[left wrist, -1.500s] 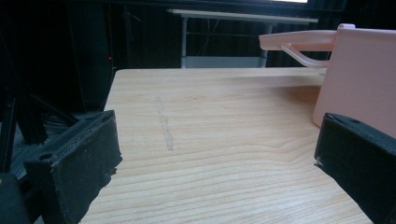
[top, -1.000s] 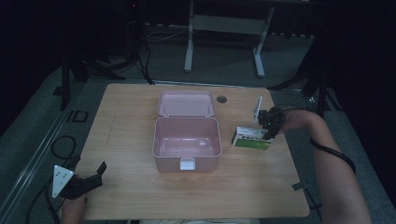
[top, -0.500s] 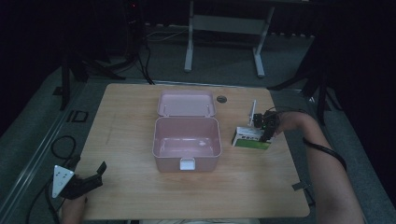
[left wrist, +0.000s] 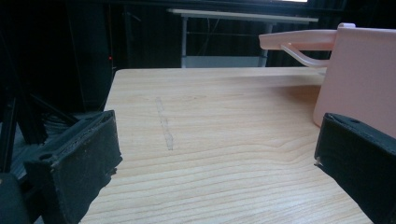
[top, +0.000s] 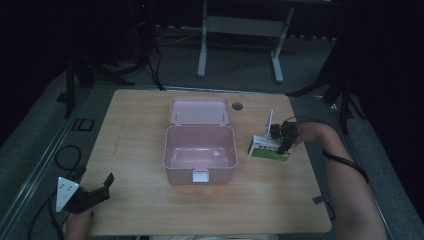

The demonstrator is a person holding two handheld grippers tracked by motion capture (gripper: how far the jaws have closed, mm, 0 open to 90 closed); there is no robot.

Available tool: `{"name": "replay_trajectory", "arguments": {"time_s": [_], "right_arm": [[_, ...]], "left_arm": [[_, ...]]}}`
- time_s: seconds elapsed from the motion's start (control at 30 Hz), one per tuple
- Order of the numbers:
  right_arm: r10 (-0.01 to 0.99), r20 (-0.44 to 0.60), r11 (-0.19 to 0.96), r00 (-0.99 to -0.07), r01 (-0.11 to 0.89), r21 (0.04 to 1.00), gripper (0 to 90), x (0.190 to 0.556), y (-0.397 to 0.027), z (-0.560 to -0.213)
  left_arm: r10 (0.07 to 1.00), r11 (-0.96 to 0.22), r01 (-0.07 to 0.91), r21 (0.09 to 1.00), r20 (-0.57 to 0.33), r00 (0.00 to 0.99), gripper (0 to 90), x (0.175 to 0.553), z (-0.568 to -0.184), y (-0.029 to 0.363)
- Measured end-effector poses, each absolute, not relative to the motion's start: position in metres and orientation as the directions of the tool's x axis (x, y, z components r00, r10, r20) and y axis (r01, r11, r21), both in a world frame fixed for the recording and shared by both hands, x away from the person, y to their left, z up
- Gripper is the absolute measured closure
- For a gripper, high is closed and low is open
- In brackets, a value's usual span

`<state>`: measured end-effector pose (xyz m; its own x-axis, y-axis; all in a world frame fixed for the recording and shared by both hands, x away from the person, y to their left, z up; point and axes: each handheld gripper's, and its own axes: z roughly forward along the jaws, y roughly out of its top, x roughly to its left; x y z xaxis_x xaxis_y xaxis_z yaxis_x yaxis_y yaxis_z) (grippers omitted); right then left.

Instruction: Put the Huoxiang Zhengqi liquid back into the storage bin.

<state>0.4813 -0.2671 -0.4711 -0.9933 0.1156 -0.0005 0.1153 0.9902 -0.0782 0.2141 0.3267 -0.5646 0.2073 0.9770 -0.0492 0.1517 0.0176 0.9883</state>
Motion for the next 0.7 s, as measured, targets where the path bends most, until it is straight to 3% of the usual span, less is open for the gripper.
{"name": "replay_trajectory", "arguments": {"time_s": [0.7], "right_arm": [[0.141, -0.015, 0.987, -0.990, 0.141, -0.078, 63.1, 0.467, -0.264, -0.439]], "left_arm": [[0.977, 0.018, 0.154, 0.988, -0.050, 0.205, 0.2, 0.214, -0.564, 0.327]]}}
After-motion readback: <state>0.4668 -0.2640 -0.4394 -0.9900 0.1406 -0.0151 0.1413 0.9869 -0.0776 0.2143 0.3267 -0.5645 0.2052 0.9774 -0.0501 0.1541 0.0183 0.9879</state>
